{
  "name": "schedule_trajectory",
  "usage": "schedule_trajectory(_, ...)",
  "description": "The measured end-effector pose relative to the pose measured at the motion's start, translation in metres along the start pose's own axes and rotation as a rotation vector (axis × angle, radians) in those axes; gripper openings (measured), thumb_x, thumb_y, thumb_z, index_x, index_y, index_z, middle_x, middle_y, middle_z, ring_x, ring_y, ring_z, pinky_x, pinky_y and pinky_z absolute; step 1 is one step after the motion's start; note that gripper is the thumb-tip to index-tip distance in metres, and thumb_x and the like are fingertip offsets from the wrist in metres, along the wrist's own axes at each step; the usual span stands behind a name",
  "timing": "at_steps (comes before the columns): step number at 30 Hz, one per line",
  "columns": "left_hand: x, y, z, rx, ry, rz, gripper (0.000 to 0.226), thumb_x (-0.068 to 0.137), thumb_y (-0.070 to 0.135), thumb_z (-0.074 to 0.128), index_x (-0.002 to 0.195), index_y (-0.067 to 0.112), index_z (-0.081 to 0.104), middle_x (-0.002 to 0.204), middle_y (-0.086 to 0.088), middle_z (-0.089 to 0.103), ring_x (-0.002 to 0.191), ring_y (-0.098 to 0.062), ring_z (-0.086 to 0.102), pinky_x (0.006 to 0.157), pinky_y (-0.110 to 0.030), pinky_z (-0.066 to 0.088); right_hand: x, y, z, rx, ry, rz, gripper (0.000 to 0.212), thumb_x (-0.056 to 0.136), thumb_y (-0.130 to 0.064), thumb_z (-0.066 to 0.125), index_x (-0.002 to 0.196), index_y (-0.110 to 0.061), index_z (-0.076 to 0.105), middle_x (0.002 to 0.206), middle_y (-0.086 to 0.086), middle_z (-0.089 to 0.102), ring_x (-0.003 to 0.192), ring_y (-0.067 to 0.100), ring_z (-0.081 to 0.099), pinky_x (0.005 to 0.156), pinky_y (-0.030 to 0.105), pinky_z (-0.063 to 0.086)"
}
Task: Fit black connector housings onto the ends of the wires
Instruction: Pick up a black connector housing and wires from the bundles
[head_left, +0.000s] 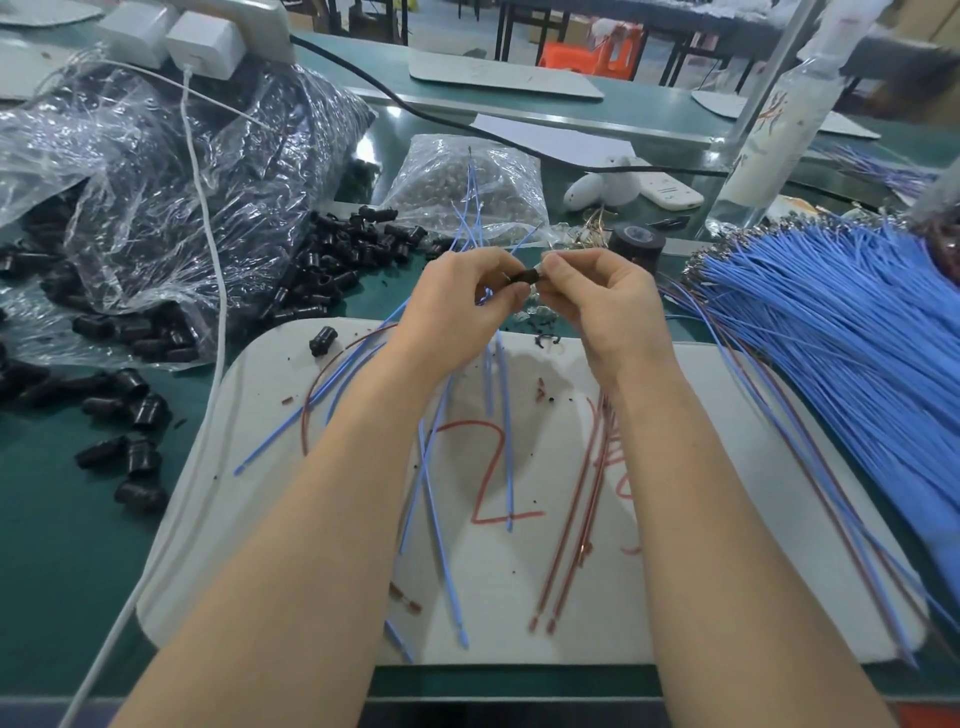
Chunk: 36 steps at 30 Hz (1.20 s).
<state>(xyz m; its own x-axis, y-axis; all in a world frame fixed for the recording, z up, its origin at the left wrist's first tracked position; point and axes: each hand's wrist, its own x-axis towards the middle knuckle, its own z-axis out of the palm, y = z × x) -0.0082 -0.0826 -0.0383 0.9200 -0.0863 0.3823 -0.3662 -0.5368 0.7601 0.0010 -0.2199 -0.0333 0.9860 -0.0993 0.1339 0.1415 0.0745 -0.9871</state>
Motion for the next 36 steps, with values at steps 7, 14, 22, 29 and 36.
schedule_trajectory(7, -0.001, 0.001, 0.001, 0.029, -0.009, 0.013, 0.012, 0.088, 0.012, 0.061, 0.095, 0.006, 0.070, 0.079, -0.006, 0.070, 0.067, -0.008, 0.049, 0.073, -0.019, 0.041, 0.001, 0.008, 0.003, 0.058, -0.016, 0.077, 0.013, 0.089, -0.003, 0.063, 0.078, -0.010, 0.065, 0.071, 0.003, 0.067, 0.065, 0.009, 0.064, 0.067, 0.018, 0.052)
schedule_trajectory(14, 0.000, 0.000, 0.003, 0.040, -0.009, -0.040, 0.015, 0.089, 0.016, 0.061, 0.100, 0.008, 0.069, 0.086, -0.005, 0.070, 0.074, -0.012, 0.050, 0.076, -0.022, 0.041, 0.001, 0.009, 0.005, 0.167, -0.025, 0.158, 0.021, 0.095, -0.009, 0.054, 0.078, -0.009, 0.065, 0.061, -0.004, 0.069, 0.061, 0.006, 0.066, 0.062, 0.016, 0.053)
schedule_trajectory(22, -0.001, 0.002, 0.000, -0.090, -0.064, -0.068, 0.017, 0.088, 0.022, 0.066, 0.091, 0.006, 0.070, 0.075, 0.003, 0.066, 0.064, -0.001, 0.053, 0.069, -0.015, 0.043, 0.001, 0.009, 0.003, -0.050, -0.101, 0.127, 0.028, 0.096, -0.014, 0.055, 0.069, -0.010, 0.062, 0.059, 0.000, 0.055, 0.053, 0.006, 0.044, 0.055, 0.016, 0.040)
schedule_trajectory(29, 0.000, 0.000, 0.002, -0.043, -0.063, -0.089, 0.015, 0.088, 0.021, 0.065, 0.086, 0.007, 0.068, 0.070, 0.003, 0.063, 0.061, -0.004, 0.052, 0.066, -0.017, 0.043, -0.004, 0.011, 0.009, -0.497, 0.005, -0.117, 0.019, 0.096, -0.018, 0.054, 0.084, -0.007, 0.063, 0.071, -0.001, 0.058, 0.066, 0.013, 0.050, 0.063, 0.023, 0.040)
schedule_trajectory(36, 0.001, 0.003, 0.000, -0.033, -0.028, -0.062, 0.016, 0.088, 0.024, 0.064, 0.088, 0.009, 0.069, 0.069, 0.006, 0.065, 0.061, 0.000, 0.051, 0.069, -0.018, 0.044, -0.001, 0.013, 0.010, -0.373, 0.065, -0.113, 0.023, 0.097, -0.020, 0.052, 0.077, -0.012, 0.060, 0.063, -0.009, 0.054, 0.059, 0.002, 0.050, 0.062, 0.022, 0.040)
